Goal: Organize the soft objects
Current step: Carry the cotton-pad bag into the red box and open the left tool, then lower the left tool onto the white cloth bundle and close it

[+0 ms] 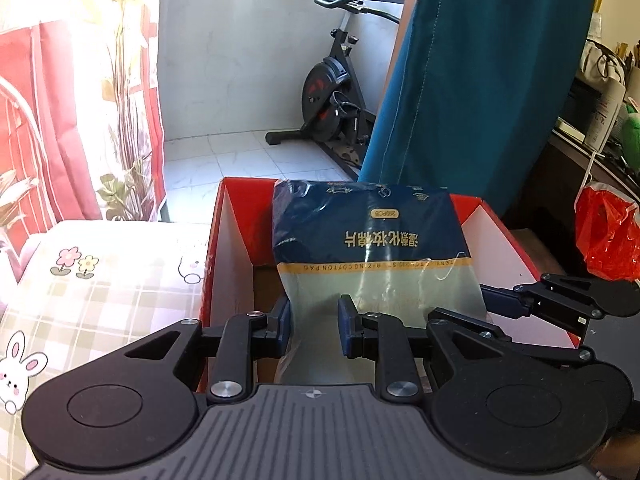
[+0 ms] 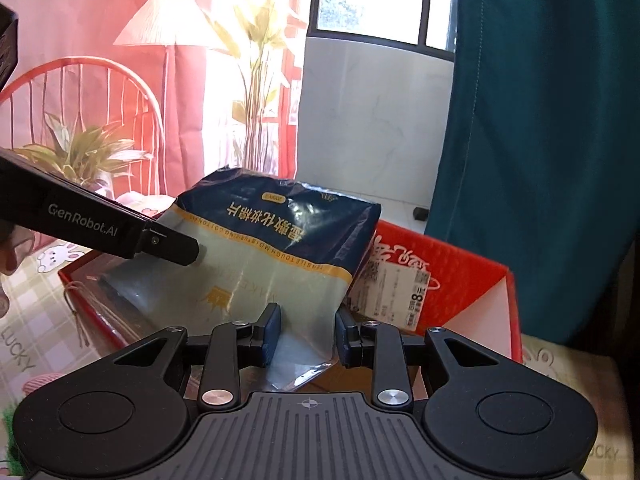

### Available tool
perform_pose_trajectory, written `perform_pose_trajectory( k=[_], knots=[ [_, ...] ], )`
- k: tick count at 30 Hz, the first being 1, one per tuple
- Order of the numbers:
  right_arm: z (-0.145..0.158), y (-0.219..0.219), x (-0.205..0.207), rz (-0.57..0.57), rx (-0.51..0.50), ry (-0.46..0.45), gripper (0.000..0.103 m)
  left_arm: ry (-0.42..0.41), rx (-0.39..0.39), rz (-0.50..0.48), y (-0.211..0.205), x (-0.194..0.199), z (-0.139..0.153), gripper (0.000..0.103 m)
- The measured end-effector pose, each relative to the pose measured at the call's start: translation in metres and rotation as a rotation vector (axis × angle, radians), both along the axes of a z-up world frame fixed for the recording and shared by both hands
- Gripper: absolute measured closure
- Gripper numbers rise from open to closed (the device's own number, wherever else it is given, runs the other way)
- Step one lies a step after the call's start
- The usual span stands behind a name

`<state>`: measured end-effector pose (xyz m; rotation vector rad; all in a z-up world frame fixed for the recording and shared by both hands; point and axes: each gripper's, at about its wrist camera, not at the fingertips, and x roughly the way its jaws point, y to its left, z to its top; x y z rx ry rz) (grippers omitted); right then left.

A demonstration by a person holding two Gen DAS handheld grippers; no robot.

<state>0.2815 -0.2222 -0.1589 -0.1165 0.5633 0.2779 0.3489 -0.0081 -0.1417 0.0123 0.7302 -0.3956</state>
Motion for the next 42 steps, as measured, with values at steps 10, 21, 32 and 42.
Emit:
perform_pose_trajectory(
  k=[10,21,32,42],
  knots=[
    [0.012,-0.010,-0.014,-0.065,0.050,-0.026,0.050,-0.042,0.017,0.101,0.023,-0.021,0.014,0.058],
    [0.026,-0.019,-0.071,-0.072,0.069,-0.042,0.047,-0.080,0.059,0.120,0.023,-0.094,0.028,0.058],
    [0.018,-0.036,-0.155,-0.088,0.120,-0.030,0.047,0.050,-0.061,0.113,0.021,-0.189,0.003,0.044],
    [-0.010,-0.051,-0.205,-0.121,0.084,0.034,0.047,0.128,0.050,0.033,-0.020,-0.231,-0.032,0.030]
  ],
)
